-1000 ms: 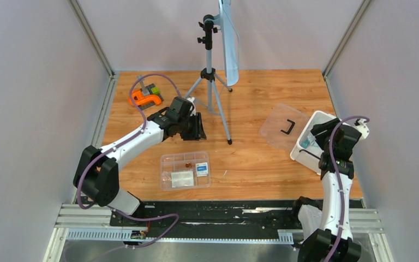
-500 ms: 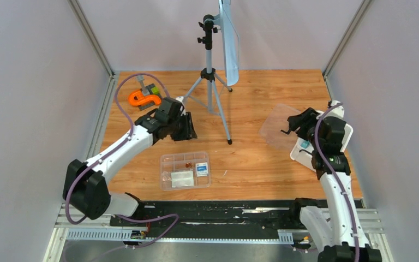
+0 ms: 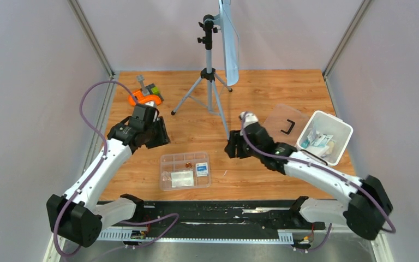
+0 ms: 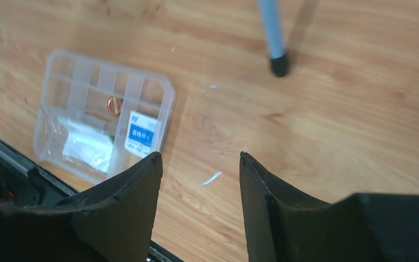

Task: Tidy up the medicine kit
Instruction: Move the medicine box compartment to the center of the board.

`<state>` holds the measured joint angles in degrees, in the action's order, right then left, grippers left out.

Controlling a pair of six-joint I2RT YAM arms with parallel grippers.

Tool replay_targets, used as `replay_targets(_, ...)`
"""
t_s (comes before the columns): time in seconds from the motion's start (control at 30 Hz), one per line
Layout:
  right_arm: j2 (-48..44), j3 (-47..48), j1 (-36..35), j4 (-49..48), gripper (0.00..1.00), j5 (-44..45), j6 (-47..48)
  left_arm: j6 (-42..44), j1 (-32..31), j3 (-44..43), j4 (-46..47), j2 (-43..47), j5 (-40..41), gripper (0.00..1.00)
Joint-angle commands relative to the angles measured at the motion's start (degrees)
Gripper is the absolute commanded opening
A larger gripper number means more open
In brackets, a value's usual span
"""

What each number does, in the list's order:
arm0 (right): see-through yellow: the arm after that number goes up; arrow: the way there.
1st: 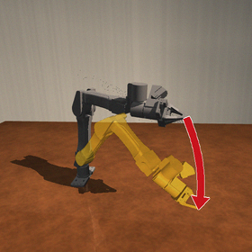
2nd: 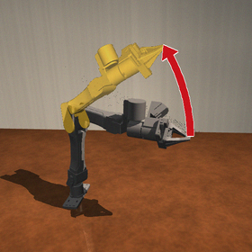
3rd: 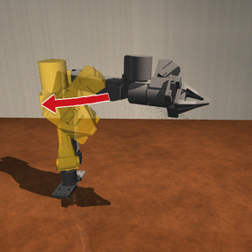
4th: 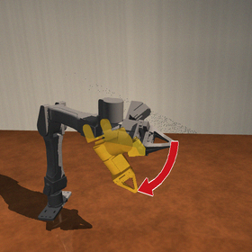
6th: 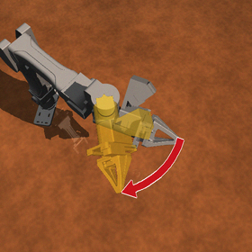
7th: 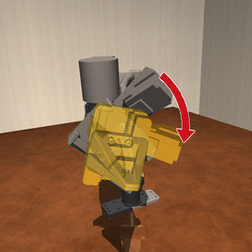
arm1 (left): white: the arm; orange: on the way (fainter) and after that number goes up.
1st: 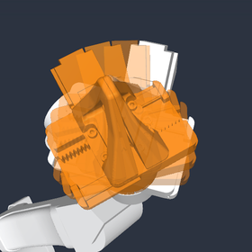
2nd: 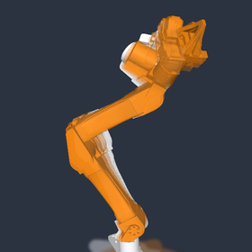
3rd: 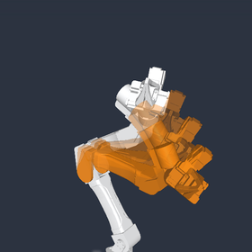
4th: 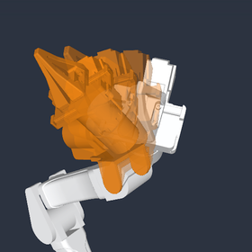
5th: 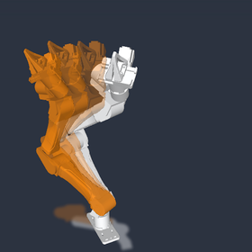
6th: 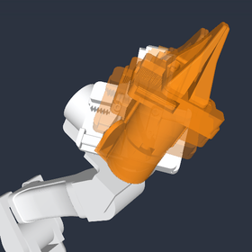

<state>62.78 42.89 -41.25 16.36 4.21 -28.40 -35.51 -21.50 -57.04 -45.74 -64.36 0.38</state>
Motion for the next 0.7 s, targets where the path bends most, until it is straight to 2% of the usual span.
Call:
replay_targets(0.0, 11.0, 7.4, -9.8, -2.8, 0.52, 4.9, 0.6, 2.3, 4.5, -2.8, -5.5, 2.1, 4.0, 0.47)
replay_targets(0.17, 23.5, 16.2, -15.2, -3.1, 0.46, 4.2, 2.6, 2.6, 9.3, -3.7, -7.7, 3.6, 3.6, 0.47)
replay_targets(0.37, 35.2, 25.6, -17.3, -0.9, 0.31, 2.7, 1.0, 2.6, 12.0, -2.6, -8.1, 5.7, 2.3, 0.47)
replay_targets(0.57, 41.4, 31.5, -18.6, 3.5, 0.30, 3.2, -1.0, 2.7, 12.3, -1.5, -8.3, 6.7, 1.8, 0.47)
replay_targets(0.67, 42.9, 32.5, -18.9, 4.9, 0.26, 3.4, -2.5, 2.5, 12.3, -0.9, -8.0, 7.1, 1.5, 0.47)
